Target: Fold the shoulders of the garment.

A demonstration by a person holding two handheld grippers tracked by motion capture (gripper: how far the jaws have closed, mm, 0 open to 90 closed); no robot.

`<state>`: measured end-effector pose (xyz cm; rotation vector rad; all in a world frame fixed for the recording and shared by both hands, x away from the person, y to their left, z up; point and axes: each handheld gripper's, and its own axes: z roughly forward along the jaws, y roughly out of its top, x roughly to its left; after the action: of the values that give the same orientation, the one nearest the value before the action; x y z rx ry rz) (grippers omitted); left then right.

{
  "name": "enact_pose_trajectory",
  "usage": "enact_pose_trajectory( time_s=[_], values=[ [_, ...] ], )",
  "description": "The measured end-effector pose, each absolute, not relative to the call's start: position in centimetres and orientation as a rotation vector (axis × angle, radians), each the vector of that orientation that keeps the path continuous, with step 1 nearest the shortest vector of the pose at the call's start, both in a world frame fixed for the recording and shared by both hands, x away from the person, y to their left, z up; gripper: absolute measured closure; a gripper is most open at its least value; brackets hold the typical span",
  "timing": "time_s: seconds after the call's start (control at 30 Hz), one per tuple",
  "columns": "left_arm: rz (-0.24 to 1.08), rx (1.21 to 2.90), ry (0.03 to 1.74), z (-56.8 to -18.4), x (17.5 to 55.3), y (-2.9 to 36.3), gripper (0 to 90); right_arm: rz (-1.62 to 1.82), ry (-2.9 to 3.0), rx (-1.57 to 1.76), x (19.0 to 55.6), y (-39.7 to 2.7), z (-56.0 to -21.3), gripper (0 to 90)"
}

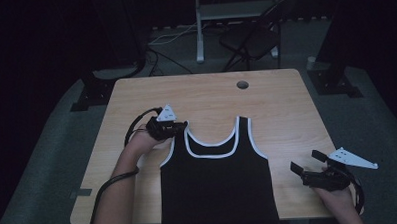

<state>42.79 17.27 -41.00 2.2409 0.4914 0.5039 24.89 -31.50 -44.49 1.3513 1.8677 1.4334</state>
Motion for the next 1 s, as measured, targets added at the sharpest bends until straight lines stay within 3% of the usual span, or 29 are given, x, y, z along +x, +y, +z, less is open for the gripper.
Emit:
enact_pose_trajectory(
  time_s=[0.23,1.0],
  values=[
    [0.581,2.177,0.449,-39.6,41.3,17.6,83.4,1.431,1.864,1.360,24.9,-31.5,-44.5,0.3],
    [0.552,2.120,0.294,-38.8,34.3,18.2,83.2,1.428,1.862,1.367,25.0,-31.6,-44.5,0.3]
  ],
)
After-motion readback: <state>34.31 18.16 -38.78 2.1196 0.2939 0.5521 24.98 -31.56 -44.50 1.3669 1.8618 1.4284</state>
